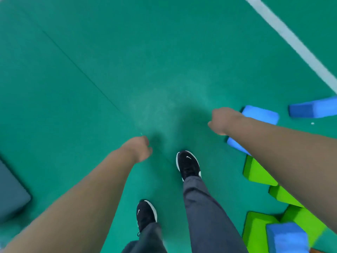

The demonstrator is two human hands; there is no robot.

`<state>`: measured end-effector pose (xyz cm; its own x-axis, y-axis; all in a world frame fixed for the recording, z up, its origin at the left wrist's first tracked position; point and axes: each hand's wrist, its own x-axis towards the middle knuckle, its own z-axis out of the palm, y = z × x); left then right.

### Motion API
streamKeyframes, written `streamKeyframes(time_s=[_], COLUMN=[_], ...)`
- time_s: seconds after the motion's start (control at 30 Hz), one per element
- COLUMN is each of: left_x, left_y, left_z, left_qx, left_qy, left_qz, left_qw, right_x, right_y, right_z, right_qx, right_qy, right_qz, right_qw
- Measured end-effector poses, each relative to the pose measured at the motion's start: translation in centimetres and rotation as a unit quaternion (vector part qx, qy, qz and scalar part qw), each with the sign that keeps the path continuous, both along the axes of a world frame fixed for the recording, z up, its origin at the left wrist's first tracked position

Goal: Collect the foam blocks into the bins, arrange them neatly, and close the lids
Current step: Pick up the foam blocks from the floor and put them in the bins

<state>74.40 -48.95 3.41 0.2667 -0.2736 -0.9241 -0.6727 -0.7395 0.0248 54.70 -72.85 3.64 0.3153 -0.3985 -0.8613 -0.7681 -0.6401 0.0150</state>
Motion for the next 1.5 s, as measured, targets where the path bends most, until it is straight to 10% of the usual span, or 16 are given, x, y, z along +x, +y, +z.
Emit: streamKeyframes(time_s=[0.37,0.8,1.27,1.5], left_x=[-9.6,-21.6,-33.5,-31.9], left_y=[-23.1,-26.0,-37.6,-37.6], left_z=[-2.4,-11.0,-19.8,-19.9], left_qx=[-0.090,-0.047,-0.187,-0.146], left_qy=[0.044,0.074,0.088,0.101], left_qz=[-0.214,-0.385,-0.421,-0.447], left_qw=[0.972,0.919,0.883,0.877], right_x=[-17.4,-29.9,-37.2,-36.6], right_y=[-2.9,4.1,-4.5,-5.4], right_z=[-2.8,-11.4,-19.4,-18.8], right_qx=[0.017,-0.050,-0.112,-0.017], right_qy=[0.056,0.030,-0.012,-0.014], right_qz=[-0.262,-0.530,-0.278,-0.350], right_qw=[0.963,0.846,0.954,0.937])
